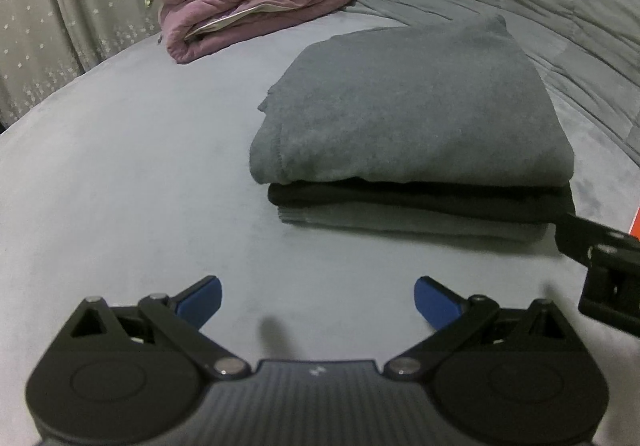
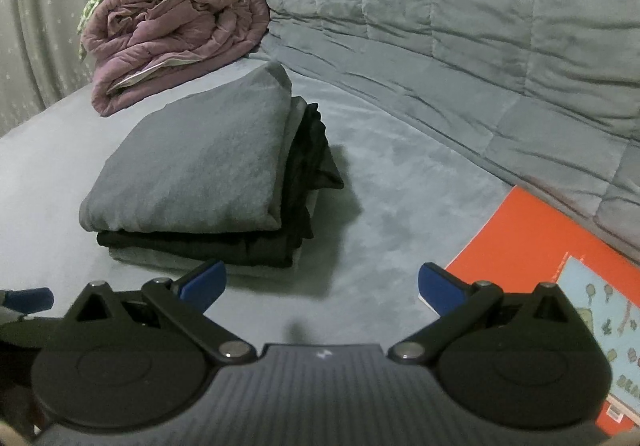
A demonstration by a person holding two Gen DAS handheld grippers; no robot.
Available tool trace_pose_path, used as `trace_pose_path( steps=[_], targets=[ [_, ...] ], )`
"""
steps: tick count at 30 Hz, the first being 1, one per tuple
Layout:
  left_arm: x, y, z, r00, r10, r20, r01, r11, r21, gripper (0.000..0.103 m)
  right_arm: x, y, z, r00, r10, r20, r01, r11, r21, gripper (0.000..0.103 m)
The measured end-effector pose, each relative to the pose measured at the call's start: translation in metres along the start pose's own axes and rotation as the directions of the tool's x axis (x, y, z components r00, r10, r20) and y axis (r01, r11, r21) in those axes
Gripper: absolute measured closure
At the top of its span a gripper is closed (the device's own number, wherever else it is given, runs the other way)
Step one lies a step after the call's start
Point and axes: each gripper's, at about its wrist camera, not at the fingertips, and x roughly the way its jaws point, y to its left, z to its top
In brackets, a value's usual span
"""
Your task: Fold clothes
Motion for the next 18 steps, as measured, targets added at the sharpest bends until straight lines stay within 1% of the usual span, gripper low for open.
trace_pose_path(
  steps=[18],
  targets=[
    [0.0015, 0.0014, 0.0007, 1.0, -0.015, -0.001, 0.015, 1.0, 0.01, 0.001, 0.0027, 0.0052, -0.0001, 1.0, 0.006, -0.009, -0.006, 1.0, -0.011, 0.0]
  ],
)
